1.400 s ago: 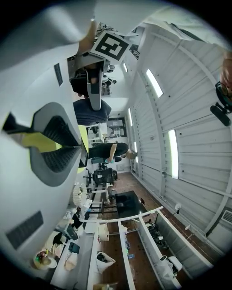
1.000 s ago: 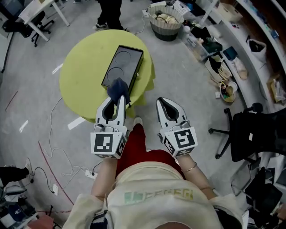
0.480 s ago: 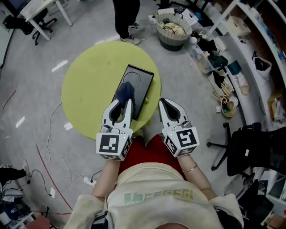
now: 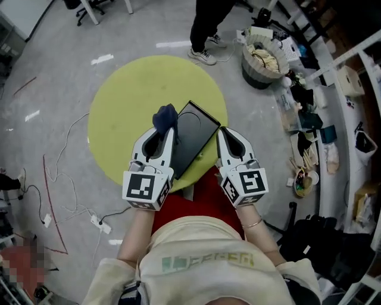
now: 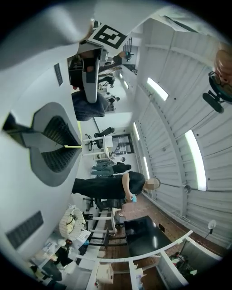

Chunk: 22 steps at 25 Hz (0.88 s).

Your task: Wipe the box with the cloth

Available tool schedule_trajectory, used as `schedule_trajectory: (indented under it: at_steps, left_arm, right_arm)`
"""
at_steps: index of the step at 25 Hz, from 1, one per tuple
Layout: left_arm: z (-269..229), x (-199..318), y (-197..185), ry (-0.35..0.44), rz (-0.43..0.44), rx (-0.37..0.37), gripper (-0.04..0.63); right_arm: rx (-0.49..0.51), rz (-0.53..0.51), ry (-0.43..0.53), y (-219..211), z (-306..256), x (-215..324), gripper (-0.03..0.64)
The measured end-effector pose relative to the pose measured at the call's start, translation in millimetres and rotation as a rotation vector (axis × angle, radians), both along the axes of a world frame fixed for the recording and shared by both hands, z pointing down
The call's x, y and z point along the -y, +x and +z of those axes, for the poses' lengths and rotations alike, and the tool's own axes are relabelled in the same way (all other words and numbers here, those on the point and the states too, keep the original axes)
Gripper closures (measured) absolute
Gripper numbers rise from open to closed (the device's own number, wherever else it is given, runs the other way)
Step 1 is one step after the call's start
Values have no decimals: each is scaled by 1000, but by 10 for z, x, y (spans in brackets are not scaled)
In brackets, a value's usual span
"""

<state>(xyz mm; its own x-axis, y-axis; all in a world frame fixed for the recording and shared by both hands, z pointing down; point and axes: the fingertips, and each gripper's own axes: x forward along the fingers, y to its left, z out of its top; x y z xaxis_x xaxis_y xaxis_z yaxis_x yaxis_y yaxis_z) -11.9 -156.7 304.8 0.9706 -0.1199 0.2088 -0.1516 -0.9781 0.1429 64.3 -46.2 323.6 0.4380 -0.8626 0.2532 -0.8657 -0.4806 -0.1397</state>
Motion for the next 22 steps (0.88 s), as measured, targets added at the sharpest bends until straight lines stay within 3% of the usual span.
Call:
schedule_trajectory:
  at_steps: [7,12,17,22]
  left_arm:
    - [67,311,484,37,-200,81,531]
    - [179,552,802,78,-277,135,531]
    - [580,770,1132,81,-312,245,531]
    - [893,803,1408,28,-273,304,531]
  right_arm:
    - [40,-211,-25,792,147,319,578]
    - [80,-338,-51,1159,344,531,578]
    - [139,-480,-80,1275,602,691,578]
    - [187,-550,-115,1280,796,759,578]
